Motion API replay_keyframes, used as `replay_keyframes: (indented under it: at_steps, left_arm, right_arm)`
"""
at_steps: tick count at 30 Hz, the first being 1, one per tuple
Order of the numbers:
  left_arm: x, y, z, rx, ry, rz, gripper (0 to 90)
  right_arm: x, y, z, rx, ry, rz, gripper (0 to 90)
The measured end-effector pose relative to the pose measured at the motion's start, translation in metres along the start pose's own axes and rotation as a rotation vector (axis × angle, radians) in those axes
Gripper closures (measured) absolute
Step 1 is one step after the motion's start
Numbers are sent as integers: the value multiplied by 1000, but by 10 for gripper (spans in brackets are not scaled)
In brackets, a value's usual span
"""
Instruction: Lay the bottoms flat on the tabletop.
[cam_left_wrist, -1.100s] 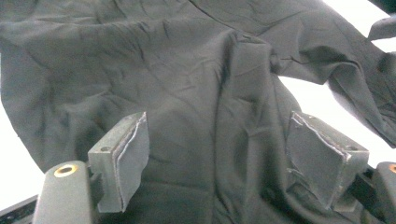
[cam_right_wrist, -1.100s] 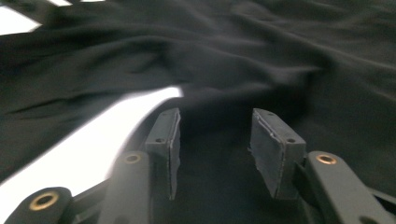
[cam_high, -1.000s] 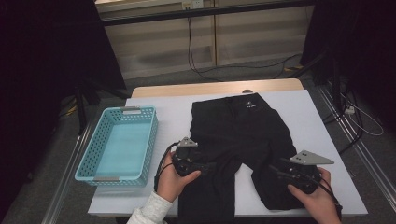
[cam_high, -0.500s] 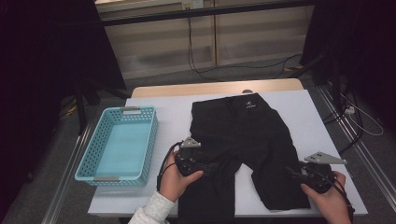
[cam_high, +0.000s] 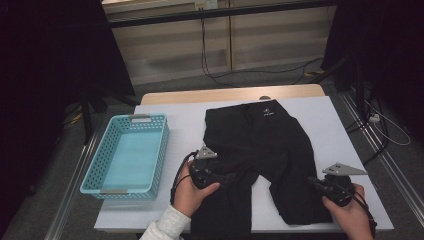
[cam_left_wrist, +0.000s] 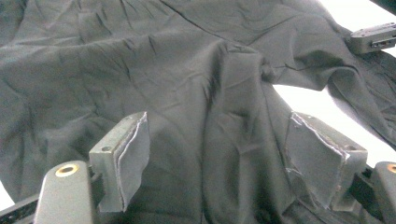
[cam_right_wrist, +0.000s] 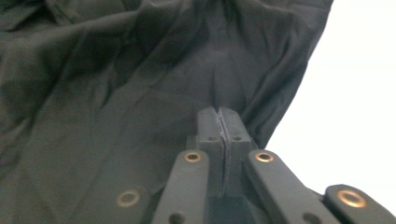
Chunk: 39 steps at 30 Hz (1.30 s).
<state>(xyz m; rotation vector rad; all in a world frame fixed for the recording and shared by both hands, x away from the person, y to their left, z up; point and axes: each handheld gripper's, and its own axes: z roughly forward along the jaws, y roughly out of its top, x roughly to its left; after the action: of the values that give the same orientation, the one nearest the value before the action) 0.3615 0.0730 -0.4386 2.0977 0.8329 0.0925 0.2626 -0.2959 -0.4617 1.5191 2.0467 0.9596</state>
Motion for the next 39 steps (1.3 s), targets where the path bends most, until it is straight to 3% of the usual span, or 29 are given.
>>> replay_keyframes:
  at_steps: [4,9,17,21,27,31,34,39]
  left_arm:
    - [-1,0,2,-7,-10,0,226]
    - [-4,2,3,-10,-18,4,226]
    - [-9,1,6,1,-31,17,227]
    - [-9,1,8,3,-30,15,227]
    - [-8,0,8,10,-31,13,230]
    - [-8,0,7,11,-29,12,230]
    - [-7,1,7,13,-32,12,230]
    - [-8,1,7,16,-35,12,233]
  right_arm:
    - [-4,10,-10,-53,20,17,900]
    - [-14,15,-29,-119,-20,36,900]
    - [-23,6,-24,-60,-117,-1,891]
    - [-26,6,-24,-61,-173,-7,799]
    - [-8,13,-24,-95,-108,-25,618]
    - [12,13,-14,-76,-38,-55,592]
    - [29,15,-8,-65,16,-102,549]
    - [57,18,2,-40,89,-174,560]
